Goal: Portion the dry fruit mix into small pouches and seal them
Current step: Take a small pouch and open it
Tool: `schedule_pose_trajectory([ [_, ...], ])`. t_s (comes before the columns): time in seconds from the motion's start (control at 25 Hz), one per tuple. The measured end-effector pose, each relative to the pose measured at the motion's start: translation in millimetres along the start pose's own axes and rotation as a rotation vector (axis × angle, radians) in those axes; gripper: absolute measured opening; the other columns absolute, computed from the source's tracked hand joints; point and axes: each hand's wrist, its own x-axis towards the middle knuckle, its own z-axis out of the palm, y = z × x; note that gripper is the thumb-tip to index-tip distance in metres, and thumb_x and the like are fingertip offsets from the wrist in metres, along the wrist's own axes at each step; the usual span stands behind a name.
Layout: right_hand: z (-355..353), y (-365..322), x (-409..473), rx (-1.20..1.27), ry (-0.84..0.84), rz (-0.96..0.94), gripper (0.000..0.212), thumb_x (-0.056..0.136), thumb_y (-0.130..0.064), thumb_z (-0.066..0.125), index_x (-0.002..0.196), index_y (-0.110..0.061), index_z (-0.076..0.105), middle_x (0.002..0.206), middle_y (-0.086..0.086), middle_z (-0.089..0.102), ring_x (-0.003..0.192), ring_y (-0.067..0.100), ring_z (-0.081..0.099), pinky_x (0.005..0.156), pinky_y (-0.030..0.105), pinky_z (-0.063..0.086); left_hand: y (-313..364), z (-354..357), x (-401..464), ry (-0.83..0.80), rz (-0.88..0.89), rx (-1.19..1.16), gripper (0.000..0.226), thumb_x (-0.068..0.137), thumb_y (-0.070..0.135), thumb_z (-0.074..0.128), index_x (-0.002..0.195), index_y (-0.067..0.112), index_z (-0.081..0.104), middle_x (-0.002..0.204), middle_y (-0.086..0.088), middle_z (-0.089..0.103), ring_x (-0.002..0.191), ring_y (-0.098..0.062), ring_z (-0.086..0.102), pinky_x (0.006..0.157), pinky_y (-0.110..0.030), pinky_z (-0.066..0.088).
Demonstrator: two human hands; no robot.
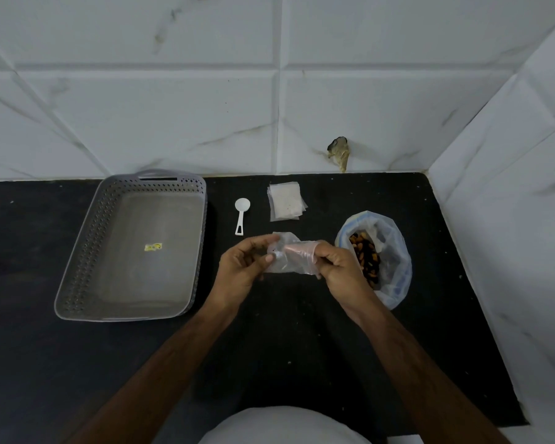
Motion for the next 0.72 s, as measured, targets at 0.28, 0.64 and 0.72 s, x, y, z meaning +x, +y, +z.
schedule_pose_trajectory([
  [0.28, 1, -2, -4, 0.064, -0.016, 0.021, 0.030, 0.099, 0.005, 0.050, 0.116, -0.008, 0.071, 0.116, 0.004, 0.071, 0.108, 0.017, 0.068, 0.093, 0.032, 0.058, 0, -2, 1, 0.023, -0.068, -0.089, 0.030, 0.100, 0.014, 0.057, 0.129, 0.013, 0.064, 0.120, -0.003, 0.072, 0.109, -0.020, 0.071, 0.085, -0.037, 0.061],
  [0.64, 6, -5, 3, -0.389, -0.036, -0.031, 0.025, 0.103, 0.001, 0.044, 0.122, 0.006, 0.059, 0.100, 0.001, 0.054, 0.108, 0.024, 0.061, 0.071, 0.009, 0.049, 0, -7, 4, 0.097, 0.227, 0.351, 0.019, 0.098, 0.015, 0.061, 0.117, 0.017, 0.064, 0.123, 0.005, 0.062, 0.112, -0.007, 0.063, 0.089, -0.033, 0.060],
  [0.72, 6, -2, 5, -0.362, -0.028, -0.022, 0.024, 0.101, 0.002, 0.048, 0.121, 0.004, 0.061, 0.107, 0.002, 0.056, 0.107, 0.022, 0.060, 0.076, 0.014, 0.052, -2, -9, 1, 0.108, 0.385, 0.625, 0.025, 0.092, 0.025, 0.068, 0.116, 0.021, 0.065, 0.135, 0.006, 0.050, 0.125, -0.006, 0.052, 0.098, -0.032, 0.052],
])
